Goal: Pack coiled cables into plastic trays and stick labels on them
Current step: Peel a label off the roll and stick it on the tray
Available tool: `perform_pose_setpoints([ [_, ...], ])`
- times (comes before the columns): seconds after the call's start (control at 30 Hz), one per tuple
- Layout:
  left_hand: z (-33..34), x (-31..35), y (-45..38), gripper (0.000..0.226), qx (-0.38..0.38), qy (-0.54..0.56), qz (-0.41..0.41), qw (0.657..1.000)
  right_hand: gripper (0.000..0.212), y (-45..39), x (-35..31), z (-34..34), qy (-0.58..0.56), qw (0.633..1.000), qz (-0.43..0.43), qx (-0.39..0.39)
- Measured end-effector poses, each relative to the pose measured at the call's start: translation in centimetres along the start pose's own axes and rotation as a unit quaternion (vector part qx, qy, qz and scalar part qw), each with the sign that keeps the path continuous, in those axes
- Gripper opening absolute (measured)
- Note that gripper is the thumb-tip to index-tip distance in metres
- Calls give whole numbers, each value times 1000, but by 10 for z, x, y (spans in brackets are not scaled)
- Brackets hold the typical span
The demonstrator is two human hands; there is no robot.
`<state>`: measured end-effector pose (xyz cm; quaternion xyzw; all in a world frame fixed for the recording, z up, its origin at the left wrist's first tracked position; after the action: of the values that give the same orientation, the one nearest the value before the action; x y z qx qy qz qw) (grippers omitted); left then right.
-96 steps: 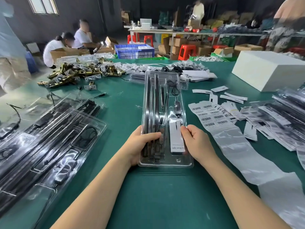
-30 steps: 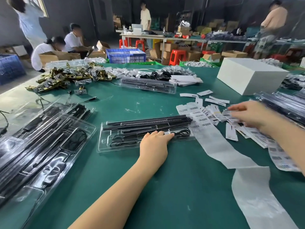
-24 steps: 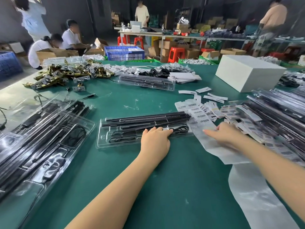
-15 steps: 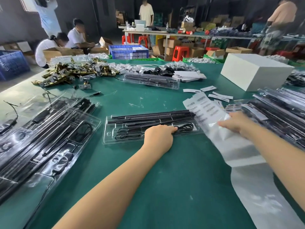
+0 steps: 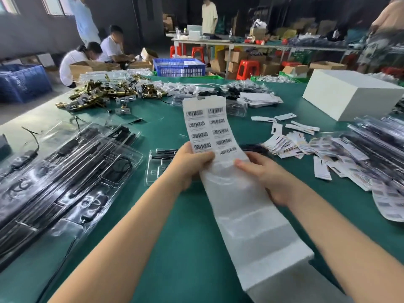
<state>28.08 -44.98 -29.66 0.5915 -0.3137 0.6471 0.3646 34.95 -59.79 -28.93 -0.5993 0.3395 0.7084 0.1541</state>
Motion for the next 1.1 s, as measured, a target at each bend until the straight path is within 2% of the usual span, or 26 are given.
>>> perform_pose_setpoints([
  [0.1,-24,0,-2,36,47,-71,19,996,7,-22,21,3,-70,996,10,51],
  [0.17,-40,10,2,49,124,-159,85,976,16,-34,31,5,-90,994,-12,67],
  [0.2,-41,21,7,56,154,-265,135,942,19,-37,35,5,-74,994,-36,77],
  [0.23,-36,28,11,58,165,-387,176,890,19,-38,35,5,-45,993,-63,86],
  [0.27,-27,33,13,54,158,-476,213,839,17,-37,35,5,-16,991,-90,95],
  [0.3,-14,34,14,44,130,-515,246,811,15,-36,34,5,5,988,-114,102],
  [0.33,-1,33,12,32,85,-511,266,813,14,-35,32,5,13,985,-135,105],
  [0.37,12,29,12,26,39,-485,272,830,15,-33,30,6,21,983,-154,102],
  [0.43,31,24,11,26,-7,-457,267,849,25,-30,25,12,41,977,-186,95],
  [0.5,40,26,14,27,0,-455,293,841,34,-28,23,15,40,975,-197,98],
  [0.57,41,23,18,24,12,-417,315,852,36,-26,22,16,34,976,-197,89],
  [0.67,30,19,24,24,46,-337,333,879,30,-27,23,19,42,981,-182,48],
  [0.77,27,16,28,32,44,-303,346,887,22,-28,25,21,31,984,-176,24],
  [0.83,25,17,29,37,53,-332,350,874,16,-28,28,18,-11,987,-159,24],
  [0.93,15,21,35,39,132,-457,373,797,13,-31,35,4,-88,988,-120,47],
  [0.97,13,17,34,41,138,-472,362,792,15,-31,37,2,-110,987,-109,41],
  [1.0,11,11,30,42,124,-457,339,813,16,-31,38,3,-131,986,-99,28],
  [1.03,9,5,26,43,101,-414,317,847,17,-31,38,5,-149,984,-91,14],
  [1.1,5,-3,20,45,69,-297,293,906,15,-29,38,8,-167,983,-80,1],
])
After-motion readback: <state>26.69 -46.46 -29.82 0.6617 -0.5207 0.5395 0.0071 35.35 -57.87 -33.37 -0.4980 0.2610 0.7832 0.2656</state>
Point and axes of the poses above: each hand's wrist, its own y-axis away from the middle knuckle, its own z-axis out of the palm, x = y × z, the point moved 9 cm from there along -y, towards the middle knuckle, and after that the axes turned 7 degrees about z, right-handed, at the moved point
